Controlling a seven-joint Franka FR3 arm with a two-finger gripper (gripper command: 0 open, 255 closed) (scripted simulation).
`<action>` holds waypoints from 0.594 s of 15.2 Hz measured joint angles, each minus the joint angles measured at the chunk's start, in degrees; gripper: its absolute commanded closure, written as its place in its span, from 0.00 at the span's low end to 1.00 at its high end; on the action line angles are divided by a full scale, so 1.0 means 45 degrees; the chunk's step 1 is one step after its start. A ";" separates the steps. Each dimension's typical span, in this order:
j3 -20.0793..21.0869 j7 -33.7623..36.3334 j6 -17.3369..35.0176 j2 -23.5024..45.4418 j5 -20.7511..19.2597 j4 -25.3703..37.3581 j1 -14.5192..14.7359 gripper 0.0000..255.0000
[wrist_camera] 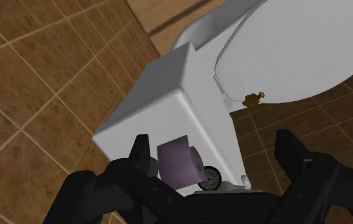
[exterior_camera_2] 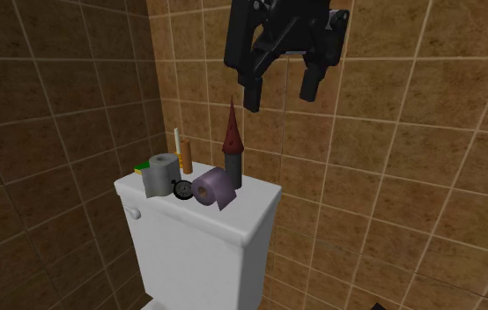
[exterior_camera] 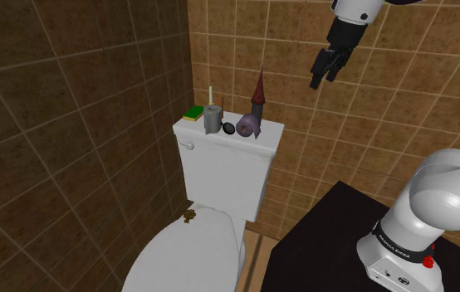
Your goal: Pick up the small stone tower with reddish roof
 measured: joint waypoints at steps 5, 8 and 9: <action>-0.0965 -0.1076 0.1963 0.0085 0.0137 -0.1013 0.0109 0.00; -0.2081 -0.2361 0.3836 0.0447 0.0351 -0.1688 0.0269 0.00; -0.2454 -0.2803 0.4494 0.0726 0.0485 -0.1811 0.0382 0.00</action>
